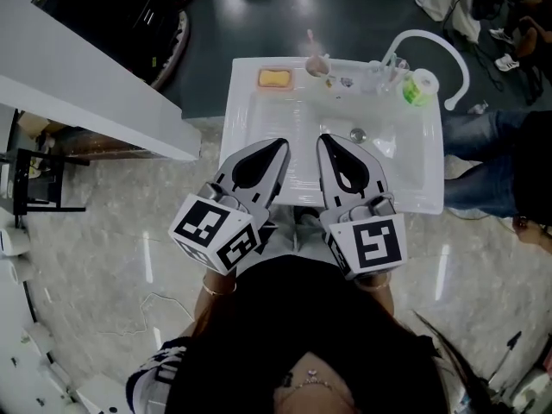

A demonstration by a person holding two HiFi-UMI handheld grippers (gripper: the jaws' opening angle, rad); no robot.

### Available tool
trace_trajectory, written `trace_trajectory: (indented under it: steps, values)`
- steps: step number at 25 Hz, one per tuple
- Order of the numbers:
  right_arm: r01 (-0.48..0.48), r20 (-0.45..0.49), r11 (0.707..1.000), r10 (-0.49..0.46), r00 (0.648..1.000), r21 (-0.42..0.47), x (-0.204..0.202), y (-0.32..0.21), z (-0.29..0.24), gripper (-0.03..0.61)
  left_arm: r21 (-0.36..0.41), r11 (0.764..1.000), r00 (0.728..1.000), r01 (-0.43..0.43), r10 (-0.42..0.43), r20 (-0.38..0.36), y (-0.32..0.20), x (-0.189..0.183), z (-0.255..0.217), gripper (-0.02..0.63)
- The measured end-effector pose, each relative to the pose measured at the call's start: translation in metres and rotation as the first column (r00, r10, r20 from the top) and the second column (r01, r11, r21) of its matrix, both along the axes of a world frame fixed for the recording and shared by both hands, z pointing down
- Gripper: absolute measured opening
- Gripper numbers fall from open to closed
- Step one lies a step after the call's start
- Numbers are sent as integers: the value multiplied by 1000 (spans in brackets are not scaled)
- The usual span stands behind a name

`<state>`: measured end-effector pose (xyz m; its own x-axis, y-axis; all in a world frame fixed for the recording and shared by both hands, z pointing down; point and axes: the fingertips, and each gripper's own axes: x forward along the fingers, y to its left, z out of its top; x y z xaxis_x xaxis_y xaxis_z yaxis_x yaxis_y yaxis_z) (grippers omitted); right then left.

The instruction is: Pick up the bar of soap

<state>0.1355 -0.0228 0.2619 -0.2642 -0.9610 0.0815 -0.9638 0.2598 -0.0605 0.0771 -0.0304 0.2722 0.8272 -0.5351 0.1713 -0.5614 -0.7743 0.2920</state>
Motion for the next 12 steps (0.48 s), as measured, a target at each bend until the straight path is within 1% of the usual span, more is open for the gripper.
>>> trace_trajectory:
  steps: [4, 7, 10, 12]
  values:
    - [23, -30, 999, -22, 999, 35, -6, -11, 2, 8, -10, 1000, 1000, 15, -15, -22, -17, -7, 0, 0]
    - [26, -44, 999, -25, 999, 34, -5, -23, 0, 8, -9, 1000, 999, 10, -10, -36, -37, -6, 0, 0]
    - [14, -78, 999, -10, 997, 42, 0, -40, -1, 8, -3, 1000, 999, 4, -4, -50, -61, -2, -3, 0]
    - [14, -100, 999, -11, 995, 30, 2, -55, 4, 8, -2, 1000, 999, 4, -4, -53, -76, -1, -2, 0]
